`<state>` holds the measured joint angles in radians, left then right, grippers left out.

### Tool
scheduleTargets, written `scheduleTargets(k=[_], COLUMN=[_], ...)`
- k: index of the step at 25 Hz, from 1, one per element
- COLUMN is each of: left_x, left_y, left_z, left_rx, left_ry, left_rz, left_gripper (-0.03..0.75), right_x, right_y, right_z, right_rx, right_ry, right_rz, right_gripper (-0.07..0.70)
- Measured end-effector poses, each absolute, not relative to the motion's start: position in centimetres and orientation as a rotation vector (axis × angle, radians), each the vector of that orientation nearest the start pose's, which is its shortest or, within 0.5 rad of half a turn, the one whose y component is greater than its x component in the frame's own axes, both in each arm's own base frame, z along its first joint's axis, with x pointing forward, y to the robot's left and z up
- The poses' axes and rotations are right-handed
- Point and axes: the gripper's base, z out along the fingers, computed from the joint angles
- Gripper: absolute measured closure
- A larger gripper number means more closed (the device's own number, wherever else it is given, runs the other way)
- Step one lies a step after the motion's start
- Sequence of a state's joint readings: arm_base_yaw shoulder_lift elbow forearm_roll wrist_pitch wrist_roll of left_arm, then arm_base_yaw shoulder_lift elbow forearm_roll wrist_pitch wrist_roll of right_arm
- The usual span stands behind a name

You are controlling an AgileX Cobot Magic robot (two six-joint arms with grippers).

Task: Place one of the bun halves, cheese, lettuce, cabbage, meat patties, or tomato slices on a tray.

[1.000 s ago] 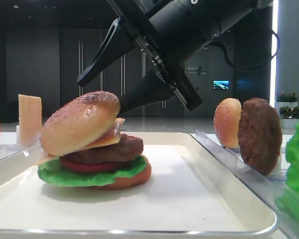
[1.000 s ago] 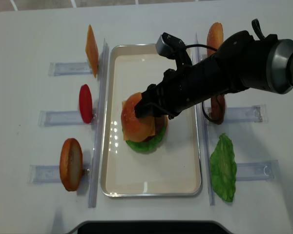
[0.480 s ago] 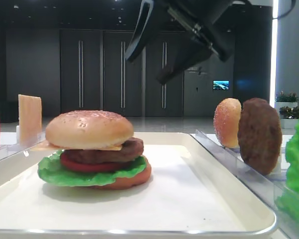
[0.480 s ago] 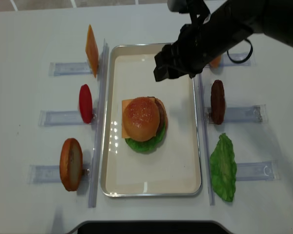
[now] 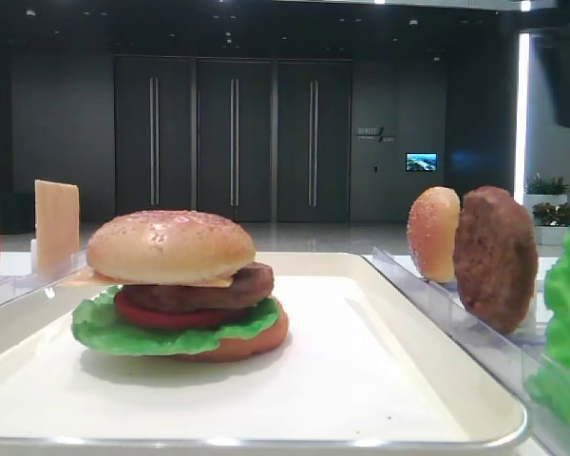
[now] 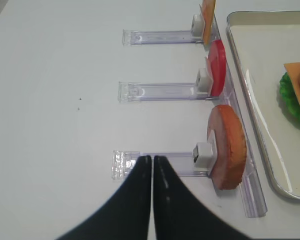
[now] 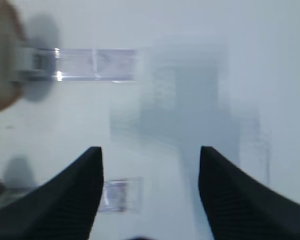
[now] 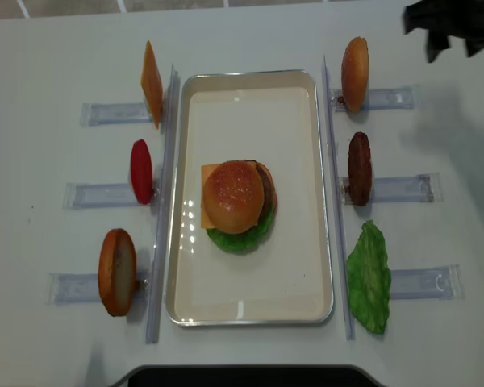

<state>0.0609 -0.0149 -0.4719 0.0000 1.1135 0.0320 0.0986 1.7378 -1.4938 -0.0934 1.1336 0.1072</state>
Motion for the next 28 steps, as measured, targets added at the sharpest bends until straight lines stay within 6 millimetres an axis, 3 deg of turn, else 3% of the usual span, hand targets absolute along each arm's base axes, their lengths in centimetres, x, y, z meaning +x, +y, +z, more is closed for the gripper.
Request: scheduleTargets(k=[2,4,6,9,12,17,21,28], left_x=[-0.6,-0.6,-0.6,-0.6,-0.6,-0.6,-0.6,-0.6], left_y=[0.0,0.0,0.0,0.0,0.0,0.0,0.0,0.0], left_z=[26.5,26.5,26.5,26.5,26.5,26.5,26.5,26.5], left_rx=[-0.030,-0.030,-0.030,-0.030,-0.030,-0.030,-0.030,-0.030], left_ry=[2.111,2.111,2.111,2.111,2.111,2.111,2.111,2.111], left_rz=[0.056,0.056,0.056,0.056,0.056,0.056,0.056,0.056], left_gripper=[0.716,0.716,0.716,0.716,0.716,0.716,0.716,0.716], right_x=[35.7,35.4,35.1,33.5,29.0,20.1,14.5,7.6], right_y=[-1.0,-3.2,-3.9,-3.3,-2.3,-1.3,-0.9,-0.5], right_z=[29.0,28.9,29.0,29.1,29.1,27.3,26.5,26.6], right_rx=[0.094,0.156,0.173,0.156,0.126,0.096,0.108,0.103], right_ry=[2.904,2.928,2.934,2.941,2.965,3.008,2.979,2.721], right_rz=[-0.123,-0.116,-0.078,-0.021,-0.009,-0.006,-0.006,-0.013], right_gripper=[0.227,0.227,0.227,0.227,0.227,0.230,0.230,0.230])
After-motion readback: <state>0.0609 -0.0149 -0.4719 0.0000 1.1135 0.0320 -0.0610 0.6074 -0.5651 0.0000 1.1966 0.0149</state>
